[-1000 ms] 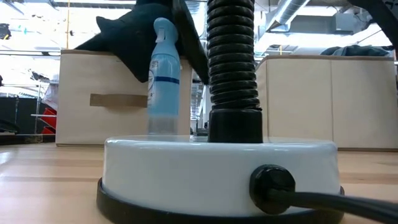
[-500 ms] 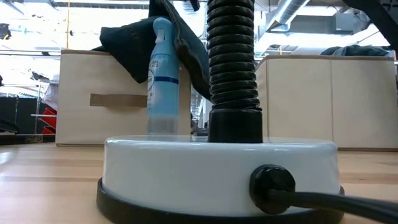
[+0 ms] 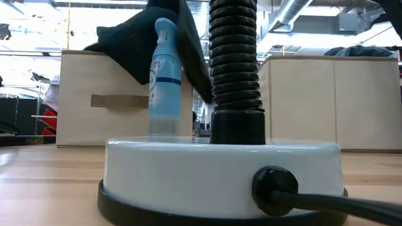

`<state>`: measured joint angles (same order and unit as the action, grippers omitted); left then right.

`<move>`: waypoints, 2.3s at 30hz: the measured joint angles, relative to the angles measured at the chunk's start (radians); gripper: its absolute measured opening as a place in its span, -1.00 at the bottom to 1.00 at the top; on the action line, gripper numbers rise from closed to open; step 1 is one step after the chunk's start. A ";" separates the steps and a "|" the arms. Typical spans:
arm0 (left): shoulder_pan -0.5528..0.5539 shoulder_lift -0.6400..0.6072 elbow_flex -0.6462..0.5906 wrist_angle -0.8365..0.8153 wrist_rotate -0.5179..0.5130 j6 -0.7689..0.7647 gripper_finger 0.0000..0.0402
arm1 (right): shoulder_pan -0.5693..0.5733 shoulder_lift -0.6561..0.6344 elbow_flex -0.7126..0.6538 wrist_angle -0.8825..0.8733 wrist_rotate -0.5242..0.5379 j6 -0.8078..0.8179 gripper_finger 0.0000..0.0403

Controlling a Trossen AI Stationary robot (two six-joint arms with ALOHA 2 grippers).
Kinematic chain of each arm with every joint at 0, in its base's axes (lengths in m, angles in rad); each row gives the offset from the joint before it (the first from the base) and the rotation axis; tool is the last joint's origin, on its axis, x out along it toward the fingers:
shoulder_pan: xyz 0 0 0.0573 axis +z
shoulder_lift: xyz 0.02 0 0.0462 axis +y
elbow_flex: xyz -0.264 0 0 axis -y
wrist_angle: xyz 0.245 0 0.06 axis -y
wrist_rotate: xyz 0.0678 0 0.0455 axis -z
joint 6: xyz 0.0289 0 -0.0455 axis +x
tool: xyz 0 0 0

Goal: Sort clothes
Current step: Put the dark blue pants into the left laundry organizer

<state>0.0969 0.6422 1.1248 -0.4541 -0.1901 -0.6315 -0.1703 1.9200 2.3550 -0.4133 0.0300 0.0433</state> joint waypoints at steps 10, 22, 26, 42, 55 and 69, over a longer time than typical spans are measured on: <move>0.000 0.019 0.000 0.067 -0.099 0.123 0.46 | 0.020 -0.042 0.001 -0.013 -0.001 -0.189 0.15; 0.081 0.090 0.000 0.224 -0.172 0.248 0.46 | -0.113 -0.038 -0.002 0.057 0.000 -0.239 0.13; 0.155 0.109 -0.001 0.247 -0.170 0.207 0.46 | -0.181 -0.033 -0.004 0.044 -0.017 -0.233 0.13; 0.379 0.296 -0.001 0.302 -0.110 -0.037 0.46 | -0.579 -0.026 -0.035 -0.031 -0.478 -0.005 0.12; 0.600 0.441 -0.001 0.520 0.094 -0.117 0.46 | -0.803 -0.021 -0.037 -0.042 -0.480 -0.033 0.12; 0.735 0.489 0.000 0.589 0.224 -0.151 0.46 | -1.007 -0.016 -0.037 -0.008 -0.460 -0.199 0.12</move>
<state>0.8318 1.1312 1.1248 0.1345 0.0337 -0.7826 -1.1769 1.9042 2.3180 -0.4216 -0.4302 -0.1553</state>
